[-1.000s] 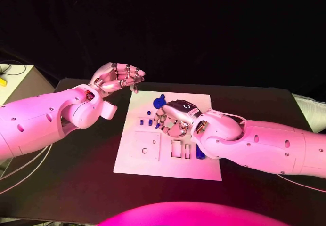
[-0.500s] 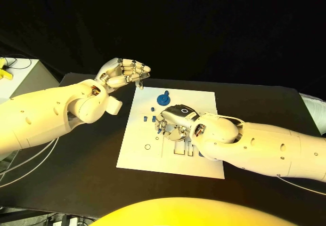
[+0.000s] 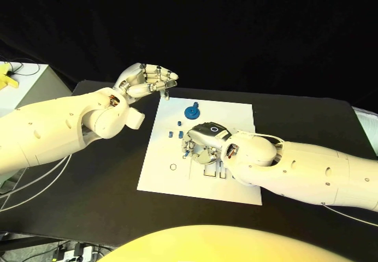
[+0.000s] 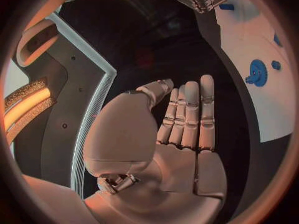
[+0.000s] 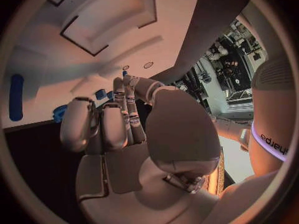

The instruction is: Assemble the parts on the task board

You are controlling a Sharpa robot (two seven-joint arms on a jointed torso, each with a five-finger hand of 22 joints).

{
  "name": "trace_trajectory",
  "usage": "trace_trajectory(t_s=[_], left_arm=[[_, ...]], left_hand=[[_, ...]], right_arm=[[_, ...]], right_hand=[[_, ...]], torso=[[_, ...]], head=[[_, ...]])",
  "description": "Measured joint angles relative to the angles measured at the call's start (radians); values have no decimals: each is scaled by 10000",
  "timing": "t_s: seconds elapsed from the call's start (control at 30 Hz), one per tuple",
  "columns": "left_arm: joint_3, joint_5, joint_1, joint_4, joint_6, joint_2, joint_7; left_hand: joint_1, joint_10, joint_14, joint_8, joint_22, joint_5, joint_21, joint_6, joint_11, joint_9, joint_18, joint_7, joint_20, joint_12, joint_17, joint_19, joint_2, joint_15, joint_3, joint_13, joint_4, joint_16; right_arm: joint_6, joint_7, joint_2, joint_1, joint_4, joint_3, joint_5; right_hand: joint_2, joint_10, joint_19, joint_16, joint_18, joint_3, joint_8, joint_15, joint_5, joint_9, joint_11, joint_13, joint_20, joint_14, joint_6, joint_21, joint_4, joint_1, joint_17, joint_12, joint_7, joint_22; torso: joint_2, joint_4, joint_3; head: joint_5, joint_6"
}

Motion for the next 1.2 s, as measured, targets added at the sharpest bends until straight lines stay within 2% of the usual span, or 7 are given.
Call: trace_trajectory(t_s=[0.3, 1.2], left_arm=[[0, 8, 0, 2, 3, 1, -12], [0, 15, 0, 9, 14, 10, -55]], left_hand=[[0, 0, 0, 0, 0, 0, 0, 0, 0, 1, 0, 0, 0, 0, 0, 0, 0, 0, 0, 1, 0, 0], [0, 0, 0, 0, -1, 0, 0, 0, 0, 2, 0, 0, 0, 0, -7, 0, 0, 0, 0, 2, 0, 0]], right_arm=[[33, -2, 66, -31, -57, -3, -42], [193, -12, 370, -146, -376, -5, -121]], right_hand=[[-15, 2, 0, 0, 1, -12, -7, 0, 45, 2, 0, -2, 0, 0, -7, 0, -11, -14, -14, -20, -7, -21], [-52, 51, -1, -1, 1, 16, 8, 1, 43, 21, -14, -1, 0, 0, -8, -1, -42, -26, -46, -35, 2, -34]], torso=[[0, -1, 3], [2, -11, -6]], head=[[21, -43], [60, -47]])
